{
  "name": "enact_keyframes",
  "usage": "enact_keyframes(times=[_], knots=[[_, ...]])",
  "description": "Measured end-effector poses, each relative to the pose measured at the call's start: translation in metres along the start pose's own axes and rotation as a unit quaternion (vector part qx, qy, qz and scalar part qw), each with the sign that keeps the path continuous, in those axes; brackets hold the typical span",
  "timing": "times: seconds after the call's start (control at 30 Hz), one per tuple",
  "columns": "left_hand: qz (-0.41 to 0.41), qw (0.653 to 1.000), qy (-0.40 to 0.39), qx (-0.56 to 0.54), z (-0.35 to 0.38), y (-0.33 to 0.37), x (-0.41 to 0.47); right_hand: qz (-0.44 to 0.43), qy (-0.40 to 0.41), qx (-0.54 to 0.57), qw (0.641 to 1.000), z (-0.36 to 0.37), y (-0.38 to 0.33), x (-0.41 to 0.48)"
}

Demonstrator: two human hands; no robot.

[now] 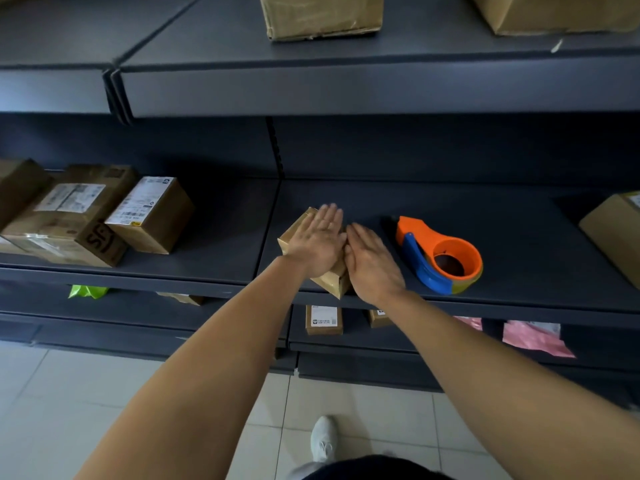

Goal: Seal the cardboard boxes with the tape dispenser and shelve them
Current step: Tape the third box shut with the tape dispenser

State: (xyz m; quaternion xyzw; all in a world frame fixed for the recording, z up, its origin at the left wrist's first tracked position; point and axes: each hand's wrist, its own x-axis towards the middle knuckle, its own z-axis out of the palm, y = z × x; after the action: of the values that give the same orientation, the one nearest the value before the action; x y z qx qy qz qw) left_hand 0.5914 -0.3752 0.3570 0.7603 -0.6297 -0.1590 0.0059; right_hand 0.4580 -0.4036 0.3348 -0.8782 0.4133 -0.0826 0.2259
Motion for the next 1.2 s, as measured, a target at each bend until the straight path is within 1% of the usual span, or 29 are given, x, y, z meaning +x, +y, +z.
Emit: enact_keyframes(times=[0.1, 0.17, 0.3, 0.37, 0.43, 0.5, 0.53, 0.57, 0.63, 0.67, 0.73, 0.87, 0.93, 0.97, 1.13, 1.2], knots=[[-0.043, 0.999, 0.0, 0.001, 0.0, -0.008, -0.001, 0.009, -0.006, 0.006, 1.0, -0.002, -0.004, -0.001], [-0.055, 0.998, -0.001, -0.016, -0.002, -0.007, 0.0, 0.016, -0.012, 0.016, 1.0, -0.006, -0.007, -0.001], [-0.078, 0.995, 0.007, -0.055, -0.005, -0.007, 0.005, 0.021, -0.021, -0.001, 1.0, -0.011, -0.006, 0.001], [-0.117, 0.989, 0.013, -0.089, -0.011, -0.016, 0.002, 0.016, -0.024, -0.001, 1.0, -0.011, -0.006, 0.001], [-0.157, 0.975, 0.006, -0.156, -0.014, -0.025, -0.001, 0.012, -0.029, -0.002, 1.0, -0.011, -0.006, 0.001], [-0.189, 0.951, 0.02, -0.245, -0.016, -0.031, -0.004, 0.014, -0.034, 0.006, 0.999, -0.012, -0.006, 0.003], [-0.206, 0.93, 0.045, -0.3, -0.016, -0.034, -0.005, 0.015, -0.037, 0.009, 0.999, -0.013, -0.007, 0.003], [-0.226, 0.902, 0.074, -0.36, -0.016, -0.036, -0.006, 0.013, -0.04, 0.01, 0.999, -0.013, -0.008, 0.003], [-0.265, 0.832, 0.123, -0.472, -0.017, -0.038, -0.009, 0.015, -0.043, 0.011, 0.999, -0.015, -0.008, 0.004], [-0.277, 0.802, 0.136, -0.512, -0.018, -0.039, -0.01, 0.02, -0.045, 0.013, 0.999, -0.016, -0.009, 0.005], [-0.28, 0.756, 0.142, -0.575, -0.021, -0.038, -0.012, 0.031, -0.052, 0.021, 0.998, -0.02, -0.01, 0.006], [-0.266, 0.71, 0.114, -0.642, -0.02, -0.033, -0.016, 0.05, -0.054, 0.022, 0.997, -0.026, -0.013, 0.008], [-0.282, 0.68, 0.099, -0.67, -0.019, -0.027, -0.022, 0.054, -0.059, 0.025, 0.996, -0.025, -0.013, 0.009], [-0.292, 0.671, 0.099, -0.675, -0.018, -0.024, -0.024, 0.057, -0.059, 0.025, 0.996, -0.023, -0.013, 0.01], [-0.29, 0.657, 0.078, -0.692, -0.018, -0.022, -0.024, 0.093, -0.069, 0.035, 0.993, -0.024, -0.016, 0.014], [-0.288, 0.637, 0.058, -0.712, -0.014, -0.024, -0.022, 0.1, -0.087, 0.06, 0.989, -0.024, -0.015, 0.014]])
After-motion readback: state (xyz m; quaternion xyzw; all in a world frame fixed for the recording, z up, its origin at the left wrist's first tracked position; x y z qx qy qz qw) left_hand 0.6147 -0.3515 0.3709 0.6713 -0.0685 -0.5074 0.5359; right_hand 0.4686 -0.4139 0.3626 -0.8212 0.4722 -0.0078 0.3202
